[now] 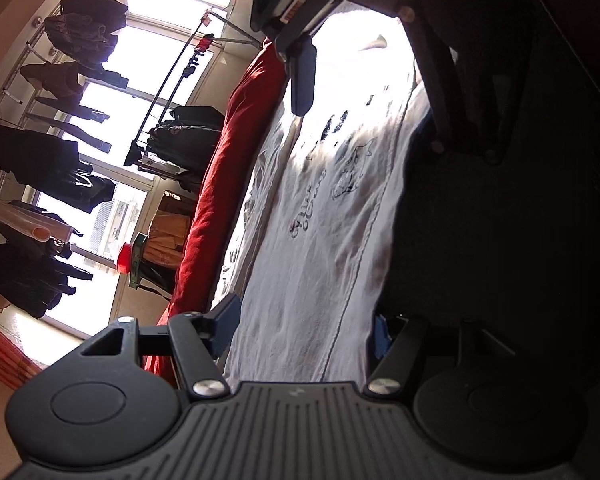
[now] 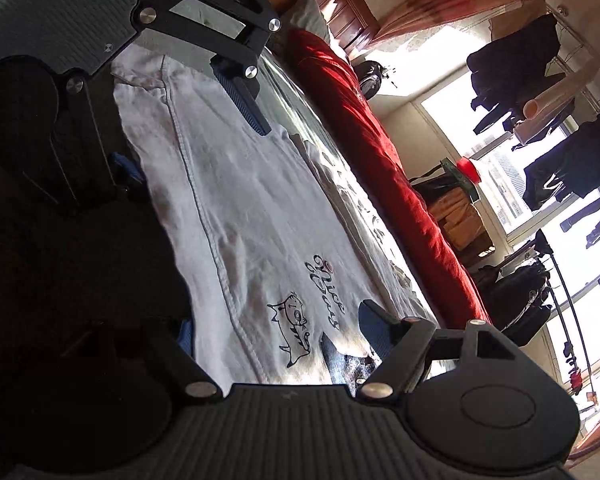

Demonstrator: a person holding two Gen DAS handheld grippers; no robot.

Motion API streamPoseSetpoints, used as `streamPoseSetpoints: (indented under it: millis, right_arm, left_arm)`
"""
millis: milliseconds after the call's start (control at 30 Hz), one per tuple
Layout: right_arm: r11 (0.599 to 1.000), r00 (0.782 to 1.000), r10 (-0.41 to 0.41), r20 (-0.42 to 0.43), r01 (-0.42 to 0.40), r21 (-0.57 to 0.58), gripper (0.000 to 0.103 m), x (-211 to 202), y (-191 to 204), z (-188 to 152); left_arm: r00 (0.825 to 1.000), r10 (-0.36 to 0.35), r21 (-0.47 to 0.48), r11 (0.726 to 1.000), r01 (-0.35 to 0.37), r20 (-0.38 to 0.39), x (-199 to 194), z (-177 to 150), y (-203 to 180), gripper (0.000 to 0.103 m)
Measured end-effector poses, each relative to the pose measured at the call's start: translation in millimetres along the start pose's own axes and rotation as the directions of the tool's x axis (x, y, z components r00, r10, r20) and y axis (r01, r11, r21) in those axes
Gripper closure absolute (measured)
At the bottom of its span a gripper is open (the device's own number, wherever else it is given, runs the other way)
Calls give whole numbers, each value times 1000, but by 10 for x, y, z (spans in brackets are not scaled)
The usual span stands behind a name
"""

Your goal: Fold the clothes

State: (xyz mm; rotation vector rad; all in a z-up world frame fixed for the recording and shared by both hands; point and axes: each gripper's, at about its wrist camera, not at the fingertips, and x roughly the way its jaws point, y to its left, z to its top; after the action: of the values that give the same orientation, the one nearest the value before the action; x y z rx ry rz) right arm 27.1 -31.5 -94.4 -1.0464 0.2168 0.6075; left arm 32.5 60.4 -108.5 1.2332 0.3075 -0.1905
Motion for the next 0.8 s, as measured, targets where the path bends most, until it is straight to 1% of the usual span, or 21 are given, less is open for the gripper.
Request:
streamPoseSetpoints:
  millis: [133,233,267,367,433,567,700,800]
  right_arm:
    - [1000,999,-25,-38,26,8,22,-76,-84,-240]
    - [998,994,-70,-83,69,-16,22,-114,-121,-391]
    - [997,993,-72,-93,71,-13,22,-122,-145,-434]
    - [997,992,-69,-106,70,8,22,-107,-173,-470]
    - [997,992,-68,-109,70,18,22,-88,-174,-465]
    - [997,993,-74,-95,76,19,22,1,-116,-388]
    - [995,990,-90,-108,93,19,22,-14,-160,-455]
    - [992,983,-119,-142,122,12,22,-63,-229,-579]
  left_arm:
    - [997,27,25,999,-25,-78,10,-289,9,37]
    - [994,36,10,999,-35,-108,2,-414,38,37]
    - [993,35,0,999,-35,-112,-2,-433,51,37]
    - [994,40,8,999,-40,-101,23,-374,56,37]
    - [996,38,8,999,-37,-77,72,-290,60,37]
    - [998,31,9,999,-31,-54,182,-197,58,37]
    - [998,38,-1,999,-39,-58,173,-283,127,35]
    - [996,62,33,998,-60,-68,163,-375,135,35]
